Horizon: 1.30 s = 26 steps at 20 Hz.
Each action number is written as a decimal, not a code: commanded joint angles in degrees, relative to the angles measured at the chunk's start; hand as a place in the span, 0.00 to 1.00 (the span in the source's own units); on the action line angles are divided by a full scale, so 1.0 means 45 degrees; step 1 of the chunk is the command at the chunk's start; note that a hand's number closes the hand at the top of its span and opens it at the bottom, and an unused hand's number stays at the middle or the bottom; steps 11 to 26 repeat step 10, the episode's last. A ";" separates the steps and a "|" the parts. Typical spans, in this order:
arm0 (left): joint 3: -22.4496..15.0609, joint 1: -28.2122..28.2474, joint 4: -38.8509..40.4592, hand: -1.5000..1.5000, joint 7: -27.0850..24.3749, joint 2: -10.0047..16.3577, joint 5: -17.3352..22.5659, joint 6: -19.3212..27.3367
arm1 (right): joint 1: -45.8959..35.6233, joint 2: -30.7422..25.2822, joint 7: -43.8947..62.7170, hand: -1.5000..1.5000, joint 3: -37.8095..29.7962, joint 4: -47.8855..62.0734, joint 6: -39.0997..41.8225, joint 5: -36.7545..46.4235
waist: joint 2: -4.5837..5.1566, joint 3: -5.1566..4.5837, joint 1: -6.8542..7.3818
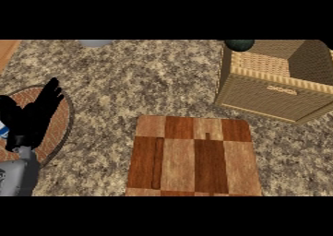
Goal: Pick the squash from the cutting board and place it in the basket
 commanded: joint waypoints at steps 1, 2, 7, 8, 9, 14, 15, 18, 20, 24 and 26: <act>-0.0061 -0.0376 -0.0148 0.50 0.0619 -0.0038 -0.0123 0.0286 | 0.1824 -0.1081 -0.0011 0.00 -0.1270 -0.1757 0.2018 -0.2252 | -0.0050 0.0003 -0.0223; 0.0231 -0.0636 0.0882 0.50 -0.0137 -0.0035 -0.0007 0.0205 | 0.1853 -0.1466 0.0037 0.00 -0.1750 -0.1568 0.2668 -0.3016 | -0.0007 -0.0004 -0.0285; 0.0553 -0.0221 0.0708 0.50 -0.0254 0.0532 0.0424 -0.0566 | 0.4420 -0.2525 -0.0994 0.00 -0.3353 -0.1595 0.5323 -0.5232 | 0.0004 0.0000 -0.0167; 0.0380 -0.0061 0.0615 0.50 -0.0444 0.0374 0.0197 -0.0422 | 0.4742 -0.2666 -0.1527 0.00 -0.3475 -0.1474 0.5690 -0.5437 | 0.0015 -0.0001 -0.0070; 0.0016 -0.0282 0.0376 0.50 -0.0108 0.0001 -0.0158 0.0075 | 0.5094 -0.3067 -0.1278 0.00 -0.3881 -0.1709 0.6229 -0.5849 | 0.0001 -0.0001 -0.0110; 0.0456 0.0006 0.0327 0.50 -0.0097 0.0445 0.0422 -0.0558 | 0.5589 -0.3234 -0.1996 0.00 -0.4157 -0.1194 0.6812 -0.6122 | 0.0005 0.0002 -0.0064; 0.0456 0.0006 0.0327 0.50 -0.0097 0.0445 0.0422 -0.0558 | 0.5589 -0.3234 -0.1996 0.00 -0.4157 -0.1194 0.6812 -0.6122 | 0.0005 0.0002 -0.0064; 0.0456 0.0006 0.0327 0.50 -0.0097 0.0445 0.0422 -0.0558 | 0.5589 -0.3234 -0.1996 0.00 -0.4157 -0.1194 0.6812 -0.6122 | 0.0005 0.0002 -0.0064; 0.0456 0.0006 0.0327 0.50 -0.0097 0.0445 0.0422 -0.0558 | 0.5589 -0.3234 -0.1996 0.00 -0.4157 -0.1194 0.6812 -0.6122 | 0.0005 0.0002 -0.0064; 0.0456 0.0006 0.0327 0.50 -0.0097 0.0445 0.0422 -0.0558 | 0.5589 -0.3234 -0.1996 0.00 -0.4157 -0.1194 0.6812 -0.6122 | 0.0005 0.0002 -0.0064; 0.0456 0.0006 0.0327 0.50 -0.0097 0.0445 0.0422 -0.0558 | 0.5589 -0.3234 -0.1996 0.00 -0.4157 -0.1194 0.6812 -0.6122 | 0.0005 0.0002 -0.0064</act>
